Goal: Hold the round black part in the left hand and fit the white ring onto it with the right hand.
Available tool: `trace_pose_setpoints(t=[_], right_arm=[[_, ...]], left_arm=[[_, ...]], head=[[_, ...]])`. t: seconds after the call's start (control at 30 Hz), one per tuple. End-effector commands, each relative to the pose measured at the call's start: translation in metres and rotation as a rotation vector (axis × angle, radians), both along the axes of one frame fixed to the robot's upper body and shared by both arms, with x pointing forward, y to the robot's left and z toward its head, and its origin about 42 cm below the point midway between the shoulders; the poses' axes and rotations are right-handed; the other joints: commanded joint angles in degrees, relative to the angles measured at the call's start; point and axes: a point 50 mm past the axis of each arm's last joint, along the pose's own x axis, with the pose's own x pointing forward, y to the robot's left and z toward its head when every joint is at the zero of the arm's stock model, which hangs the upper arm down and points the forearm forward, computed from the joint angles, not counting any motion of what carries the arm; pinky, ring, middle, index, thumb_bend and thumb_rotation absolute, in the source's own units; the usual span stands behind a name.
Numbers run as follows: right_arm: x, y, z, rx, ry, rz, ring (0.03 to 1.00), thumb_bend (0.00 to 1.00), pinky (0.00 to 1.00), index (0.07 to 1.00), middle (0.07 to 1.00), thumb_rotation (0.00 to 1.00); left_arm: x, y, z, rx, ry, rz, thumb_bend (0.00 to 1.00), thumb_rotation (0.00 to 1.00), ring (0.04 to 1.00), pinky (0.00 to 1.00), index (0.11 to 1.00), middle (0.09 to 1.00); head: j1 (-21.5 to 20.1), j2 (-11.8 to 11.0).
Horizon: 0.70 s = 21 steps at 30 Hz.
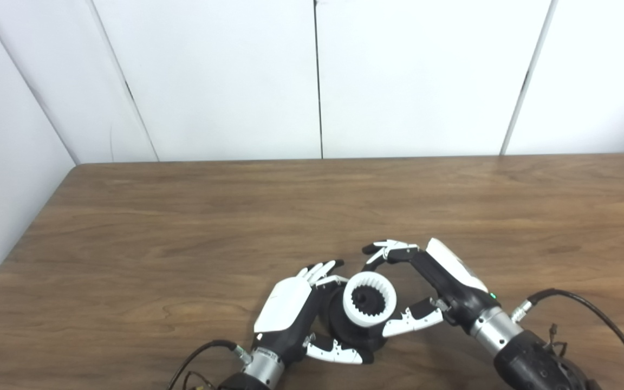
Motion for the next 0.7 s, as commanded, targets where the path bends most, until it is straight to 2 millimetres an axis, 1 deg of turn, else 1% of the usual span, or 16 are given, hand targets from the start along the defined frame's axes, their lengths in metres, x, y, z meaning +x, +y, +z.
trace_pose_setpoints(t=[0.0,0.13,0.37,0.67], right_arm=[[0.004,0.004,0.015,0.017,-0.072,0.018,0.891,0.52,0.81,0.48,0.82,0.15],[0.005,0.007,0.011,0.019,-0.062,0.011,0.892,0.52,0.81,0.48,0.823,0.15],[0.008,0.014,0.003,0.034,-0.053,0.002,0.877,0.52,0.77,0.48,0.82,0.15],[0.01,0.019,-0.005,0.032,-0.034,-0.015,0.879,0.52,0.77,0.48,0.819,0.15]], left_arm=[[0.003,0.001,0.006,0.02,-0.019,-0.004,0.85,0.3,0.957,0.96,0.611,0.948],[0.003,0.001,0.005,0.019,-0.023,-0.003,0.85,0.3,0.953,0.95,0.609,0.946],[0.002,0.0,0.007,0.022,-0.024,-0.005,0.85,0.3,0.957,0.96,0.613,0.948],[0.001,0.0,0.009,0.024,-0.01,-0.002,0.85,0.3,0.96,0.96,0.616,0.95]], head=[[-0.05,0.15],[-0.05,0.15],[0.3,0.52],[0.35,0.8]])
